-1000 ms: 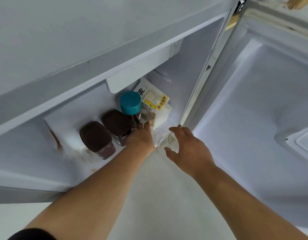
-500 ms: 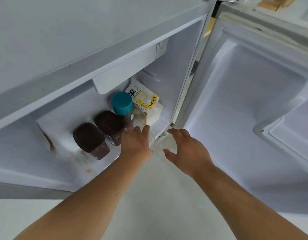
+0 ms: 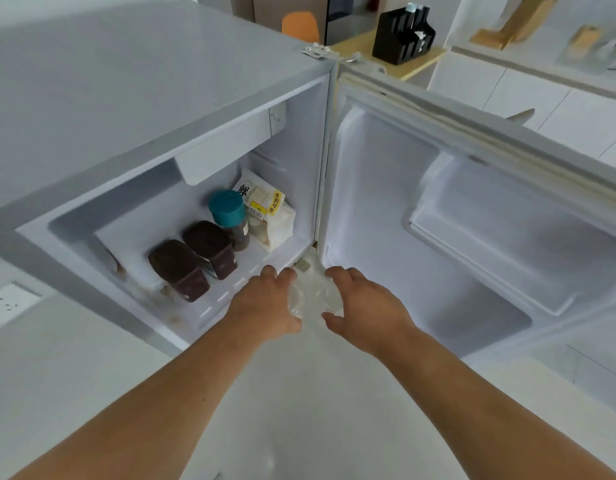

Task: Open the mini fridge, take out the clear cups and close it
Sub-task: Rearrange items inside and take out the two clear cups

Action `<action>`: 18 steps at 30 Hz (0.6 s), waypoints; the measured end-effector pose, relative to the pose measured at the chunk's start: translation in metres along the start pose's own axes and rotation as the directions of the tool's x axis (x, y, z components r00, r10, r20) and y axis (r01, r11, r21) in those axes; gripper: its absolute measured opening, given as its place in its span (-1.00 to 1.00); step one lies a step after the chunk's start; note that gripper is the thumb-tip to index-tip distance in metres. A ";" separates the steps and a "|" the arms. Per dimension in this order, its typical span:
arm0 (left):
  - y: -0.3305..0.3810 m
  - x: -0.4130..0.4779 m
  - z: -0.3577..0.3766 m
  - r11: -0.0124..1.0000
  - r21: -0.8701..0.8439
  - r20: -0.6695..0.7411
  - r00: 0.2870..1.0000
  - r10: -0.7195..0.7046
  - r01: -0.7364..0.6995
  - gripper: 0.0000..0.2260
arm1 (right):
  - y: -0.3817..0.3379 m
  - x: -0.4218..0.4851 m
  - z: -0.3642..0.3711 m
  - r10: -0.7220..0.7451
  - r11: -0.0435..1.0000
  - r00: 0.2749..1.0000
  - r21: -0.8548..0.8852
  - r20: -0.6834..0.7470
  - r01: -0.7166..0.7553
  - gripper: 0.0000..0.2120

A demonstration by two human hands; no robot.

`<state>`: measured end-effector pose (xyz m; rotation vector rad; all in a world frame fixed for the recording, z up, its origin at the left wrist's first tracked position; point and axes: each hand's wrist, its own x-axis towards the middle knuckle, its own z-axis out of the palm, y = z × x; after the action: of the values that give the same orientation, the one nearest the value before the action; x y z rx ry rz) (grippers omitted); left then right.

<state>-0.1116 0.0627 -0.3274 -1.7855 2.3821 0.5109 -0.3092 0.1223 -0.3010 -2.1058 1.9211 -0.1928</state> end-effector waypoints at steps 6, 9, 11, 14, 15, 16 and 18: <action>0.024 -0.068 -0.001 1.000 -0.015 -0.029 1.000 0.010 -0.011 -0.20 | -0.004 -0.057 -0.012 -0.061 0.998 0.998 -0.017 -0.009 0.061 -0.36; 0.027 -0.101 0.000 1.000 -0.009 -0.043 0.999 0.003 -0.004 -0.19 | -0.007 -0.082 -0.014 -0.088 0.996 0.996 -0.007 -0.020 0.088 -0.36; 0.027 -0.118 0.001 1.000 0.002 -0.049 0.999 0.006 -0.006 -0.18 | -0.012 -0.095 -0.013 -0.107 0.994 0.994 -0.005 -0.016 0.107 -0.37; 0.021 -0.142 0.003 1.000 -0.005 -0.052 0.999 0.016 -0.017 -0.18 | -0.022 -0.109 -0.011 -0.122 0.993 0.993 0.008 -0.008 0.122 -0.38; 0.018 -0.148 0.004 1.000 -0.004 -0.053 0.998 0.022 -0.022 -0.18 | -0.027 -0.111 -0.010 -0.125 0.992 0.992 0.011 -0.010 0.125 -0.38; 0.014 -0.154 0.006 1.000 -0.001 -0.054 0.998 0.028 -0.029 -0.17 | -0.032 -0.113 -0.009 -0.127 0.992 0.992 0.013 -0.012 0.127 -0.39; 0.004 -0.163 0.009 0.999 0.001 -0.054 0.998 0.032 -0.032 -0.18 | -0.042 -0.116 -0.006 -0.127 0.992 0.992 0.008 -0.012 0.127 -0.40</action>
<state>-0.0682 0.2154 -0.2869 -1.7865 2.4500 0.4723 -0.2826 0.2395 -0.2720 -2.2275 1.7899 -0.2402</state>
